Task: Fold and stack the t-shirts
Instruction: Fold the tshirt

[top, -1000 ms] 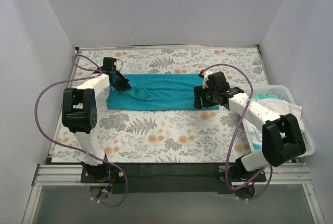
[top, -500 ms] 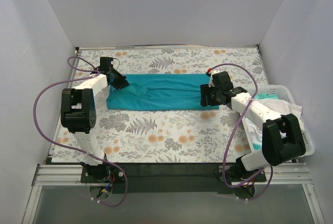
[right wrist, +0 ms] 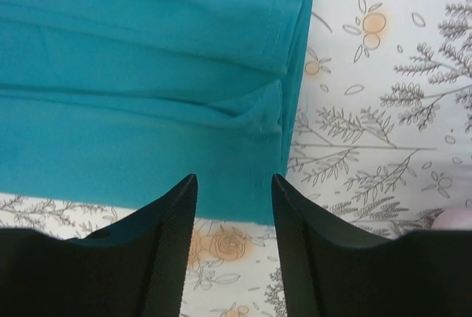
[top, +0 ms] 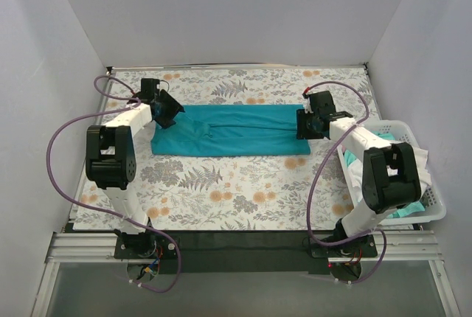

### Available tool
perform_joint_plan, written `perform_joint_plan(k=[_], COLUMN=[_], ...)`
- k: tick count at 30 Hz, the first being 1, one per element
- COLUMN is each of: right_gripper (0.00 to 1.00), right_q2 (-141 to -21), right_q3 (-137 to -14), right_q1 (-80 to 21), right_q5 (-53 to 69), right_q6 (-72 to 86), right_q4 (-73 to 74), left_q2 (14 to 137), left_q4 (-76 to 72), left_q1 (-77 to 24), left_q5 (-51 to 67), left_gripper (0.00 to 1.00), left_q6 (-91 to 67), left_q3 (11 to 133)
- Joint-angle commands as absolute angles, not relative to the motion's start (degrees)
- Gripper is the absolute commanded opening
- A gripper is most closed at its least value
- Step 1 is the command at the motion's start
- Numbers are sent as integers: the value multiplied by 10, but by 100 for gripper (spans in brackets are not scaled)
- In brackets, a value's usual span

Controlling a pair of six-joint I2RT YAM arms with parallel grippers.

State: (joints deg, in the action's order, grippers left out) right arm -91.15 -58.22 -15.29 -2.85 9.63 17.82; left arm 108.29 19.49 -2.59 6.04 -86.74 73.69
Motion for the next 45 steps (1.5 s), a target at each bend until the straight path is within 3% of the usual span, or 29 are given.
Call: perform_joint_plan(k=[1, 4, 9, 26, 29, 34, 37, 45], right_gripper=[43, 34, 28, 27, 29, 38, 39, 38], right_q2=[-938, -964, -998, -1037, -998, -945, -933, -964], right_q3=[-628, -647, -656, -661, -651, -636, -622, -612], right_q1=[-150, -149, -149, -99, -108, -136, -161, -189], right_q5=[-19, -9, 12, -21, -18, -4, 10, 18], right_q6=[81, 83, 91, 127, 124, 113, 103, 90], right_q4=[162, 159, 149, 156, 159, 170, 179, 191], left_q2=[1021, 966, 914, 990, 993, 958, 942, 946], left_q4=[215, 228, 243, 266, 280, 298, 312, 316], left_q1=[-21, -21, -23, 35, 36, 12, -24, -98], left_q5=[19, -10, -21, -83, -82, -79, -80, -71], left_gripper=[53, 53, 34, 17, 21, 46, 53, 54], left_q6=[-832, -817, -801, -783, -773, -765, -764, -808], left_q3=[745, 701, 620, 552, 584, 645, 664, 664])
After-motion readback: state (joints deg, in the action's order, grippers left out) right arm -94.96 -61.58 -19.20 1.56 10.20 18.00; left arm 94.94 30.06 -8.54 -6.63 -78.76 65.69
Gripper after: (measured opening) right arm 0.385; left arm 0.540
